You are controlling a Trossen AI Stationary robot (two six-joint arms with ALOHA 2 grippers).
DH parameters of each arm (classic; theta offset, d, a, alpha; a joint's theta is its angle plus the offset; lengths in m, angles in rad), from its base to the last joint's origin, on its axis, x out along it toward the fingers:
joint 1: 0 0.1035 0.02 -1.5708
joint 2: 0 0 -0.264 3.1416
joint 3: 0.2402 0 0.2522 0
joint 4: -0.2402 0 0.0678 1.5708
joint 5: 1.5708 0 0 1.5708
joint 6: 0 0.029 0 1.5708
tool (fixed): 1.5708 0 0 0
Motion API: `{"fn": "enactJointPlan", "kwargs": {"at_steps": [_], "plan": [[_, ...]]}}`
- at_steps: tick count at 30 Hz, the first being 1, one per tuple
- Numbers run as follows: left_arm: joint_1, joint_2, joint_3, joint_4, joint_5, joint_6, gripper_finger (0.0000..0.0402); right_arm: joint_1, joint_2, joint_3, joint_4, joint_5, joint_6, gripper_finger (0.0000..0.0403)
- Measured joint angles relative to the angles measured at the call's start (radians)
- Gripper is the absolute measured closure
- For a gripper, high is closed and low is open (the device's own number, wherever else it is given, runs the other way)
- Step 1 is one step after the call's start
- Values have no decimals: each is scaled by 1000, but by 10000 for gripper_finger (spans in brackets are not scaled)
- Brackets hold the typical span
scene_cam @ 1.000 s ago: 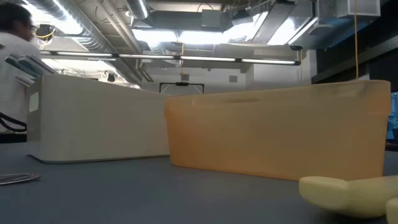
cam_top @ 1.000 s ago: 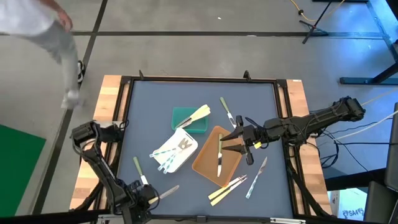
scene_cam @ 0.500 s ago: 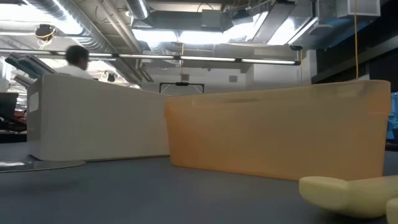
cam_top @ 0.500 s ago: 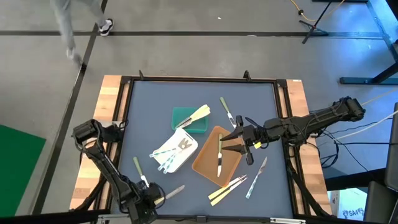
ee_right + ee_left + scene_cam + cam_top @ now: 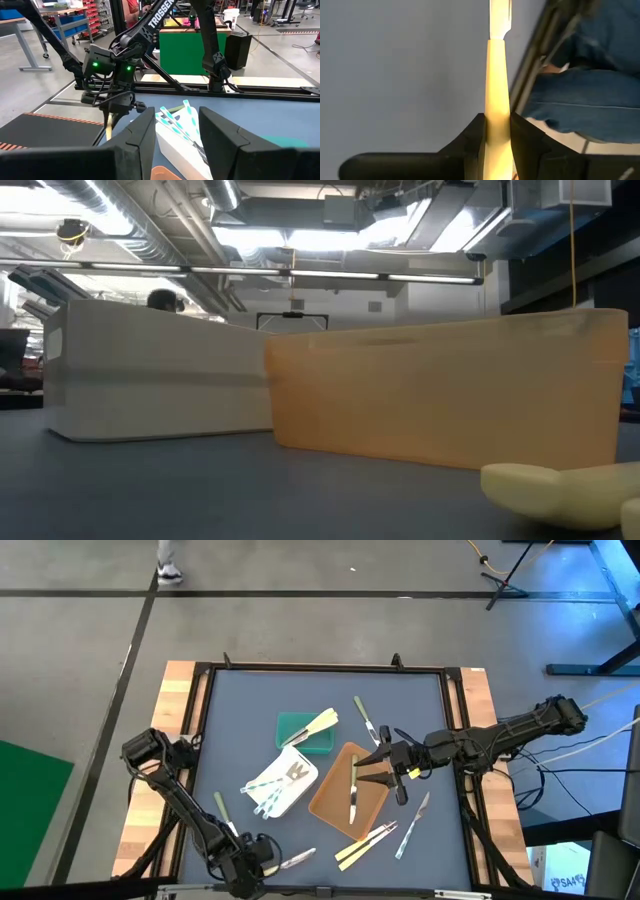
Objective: Sort silverware by color (type)
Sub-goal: Put the yellow knife into the blue bin
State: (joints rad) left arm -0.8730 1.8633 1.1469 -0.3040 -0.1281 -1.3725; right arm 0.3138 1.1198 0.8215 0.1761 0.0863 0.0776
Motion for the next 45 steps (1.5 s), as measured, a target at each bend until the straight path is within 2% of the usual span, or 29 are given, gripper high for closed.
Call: {"fn": "enactJointPlan", "kwargs": {"at_steps": [9,20,34,39,45], "plan": [[53,0,1,189,0,84,339,0,0,0,-1,-6,0,265],[153,-2,2,392,26,102,339,0,5,0,-16,-155,0,265],[369,-2,2,632,205,99,339,1,24,0,-3,-405,-7,265],[453,-2,2,660,284,92,339,10,24,0,-22,-420,-13,265],[550,-2,2,665,385,57,338,61,24,0,-25,-408,-137,265]]}}
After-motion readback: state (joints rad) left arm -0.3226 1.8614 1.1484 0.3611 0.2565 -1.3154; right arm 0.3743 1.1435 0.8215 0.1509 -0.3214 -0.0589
